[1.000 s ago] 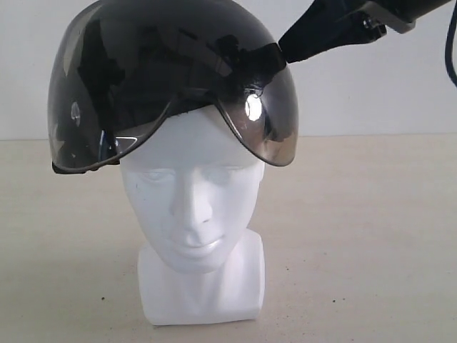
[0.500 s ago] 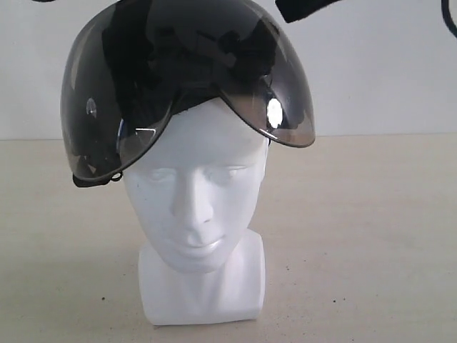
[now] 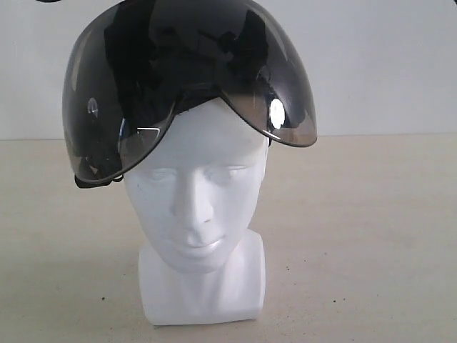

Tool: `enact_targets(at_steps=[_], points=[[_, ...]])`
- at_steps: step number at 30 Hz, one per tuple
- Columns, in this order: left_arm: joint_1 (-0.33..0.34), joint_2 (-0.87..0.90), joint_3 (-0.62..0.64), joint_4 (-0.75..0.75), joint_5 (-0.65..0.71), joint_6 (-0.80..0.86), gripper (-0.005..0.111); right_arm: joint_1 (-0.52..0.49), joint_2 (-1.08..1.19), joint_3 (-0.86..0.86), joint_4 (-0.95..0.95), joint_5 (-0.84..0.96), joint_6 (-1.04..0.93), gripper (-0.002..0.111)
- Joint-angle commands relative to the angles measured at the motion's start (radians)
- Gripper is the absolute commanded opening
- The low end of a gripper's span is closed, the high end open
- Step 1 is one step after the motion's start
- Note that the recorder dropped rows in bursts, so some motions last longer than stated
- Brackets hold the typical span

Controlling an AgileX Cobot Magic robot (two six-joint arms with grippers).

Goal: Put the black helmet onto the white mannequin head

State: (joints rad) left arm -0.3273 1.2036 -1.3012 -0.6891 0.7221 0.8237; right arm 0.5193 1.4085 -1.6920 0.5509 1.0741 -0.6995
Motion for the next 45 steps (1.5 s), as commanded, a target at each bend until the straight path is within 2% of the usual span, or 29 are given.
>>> enact_targets(at_steps=[1, 7, 12, 25, 29, 32, 39, 45], points=[[-0.002, 0.026, -0.003, -0.013, 0.014, 0.008, 0.005, 0.002, 0.009, -0.005, -0.002, -0.049, -0.038, 0.000], [-0.002, 0.024, -0.003, -0.002, 0.000, 0.008, 0.005, 0.002, 0.088, -0.018, 0.074, -0.035, -0.143, 0.000], [-0.002, 0.024, -0.003, -0.002, -0.048, 0.023, 0.005, 0.002, 0.139, -0.089, 0.078, -0.050, -0.143, 0.000], [-0.002, 0.024, -0.003, 0.007, -0.018, 0.032, 0.005, 0.002, 0.260, -0.204, 0.145, 0.057, -0.161, 0.000], [-0.002, 0.024, -0.003, 0.005, -0.007, 0.032, 0.005, 0.002, 0.260, -0.204, 0.146, 0.072, -0.163, 0.000], [-0.002, 0.024, -0.003, -0.001, 0.017, 0.032, 0.005, 0.002, 0.258, -0.204, 0.152, 0.147, -0.161, 0.000], [-0.002, 0.015, -0.003, -0.003, 0.054, 0.029, 0.005, 0.004, 0.230, -0.204, 0.173, 0.147, -0.115, 0.000], [-0.002, -0.032, -0.003, -0.011, 0.067, 0.029, 0.005, 0.050, 0.206, -0.204, 0.166, 0.147, -0.065, 0.000]])
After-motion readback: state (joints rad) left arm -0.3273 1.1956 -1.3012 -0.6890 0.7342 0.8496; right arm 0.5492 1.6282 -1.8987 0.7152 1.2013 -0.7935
